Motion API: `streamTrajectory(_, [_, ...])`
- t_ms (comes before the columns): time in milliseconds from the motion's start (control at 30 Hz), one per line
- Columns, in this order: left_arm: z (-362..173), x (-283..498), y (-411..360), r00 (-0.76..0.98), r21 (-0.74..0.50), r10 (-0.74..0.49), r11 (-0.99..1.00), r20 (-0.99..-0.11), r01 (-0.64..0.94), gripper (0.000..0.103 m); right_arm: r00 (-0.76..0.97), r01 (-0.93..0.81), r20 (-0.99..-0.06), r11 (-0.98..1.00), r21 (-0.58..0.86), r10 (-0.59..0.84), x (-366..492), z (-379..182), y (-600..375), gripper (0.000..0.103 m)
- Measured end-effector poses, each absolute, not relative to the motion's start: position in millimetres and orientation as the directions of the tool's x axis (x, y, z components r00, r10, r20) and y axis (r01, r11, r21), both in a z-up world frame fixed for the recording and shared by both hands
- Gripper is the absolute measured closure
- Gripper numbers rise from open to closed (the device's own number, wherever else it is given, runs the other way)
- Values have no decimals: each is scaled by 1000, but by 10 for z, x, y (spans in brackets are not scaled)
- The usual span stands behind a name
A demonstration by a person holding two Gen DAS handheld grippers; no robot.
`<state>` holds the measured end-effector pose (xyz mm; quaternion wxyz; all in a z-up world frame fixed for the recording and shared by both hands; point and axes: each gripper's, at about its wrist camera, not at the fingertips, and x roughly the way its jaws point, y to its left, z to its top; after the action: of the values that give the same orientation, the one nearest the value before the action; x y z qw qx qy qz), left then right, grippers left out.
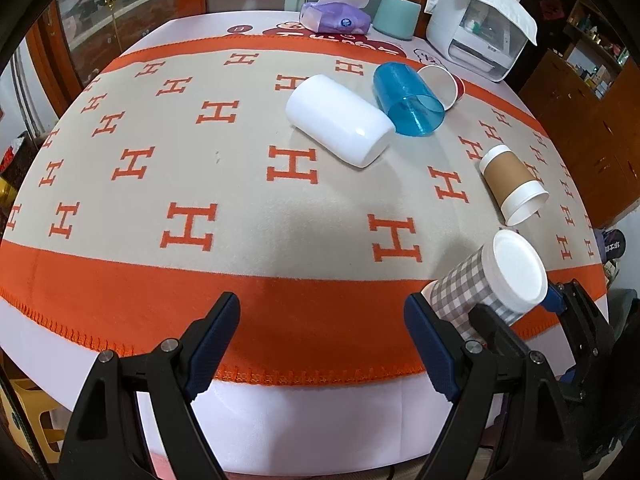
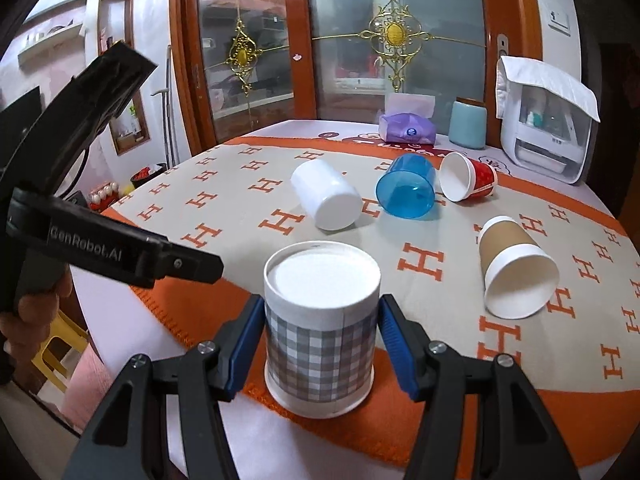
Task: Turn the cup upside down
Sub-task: 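Rotate the plaid cup with the right tool so its bottom faces up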
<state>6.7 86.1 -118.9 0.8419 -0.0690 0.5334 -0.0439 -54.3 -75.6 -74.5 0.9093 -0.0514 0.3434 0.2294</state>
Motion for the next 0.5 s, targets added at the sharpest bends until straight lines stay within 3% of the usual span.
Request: streamTrajectory(500, [-1158,-3,821,448,-167,-154,986,-881,11,20,707,-463,-609,886,-17,358,-557,-819,-656,44])
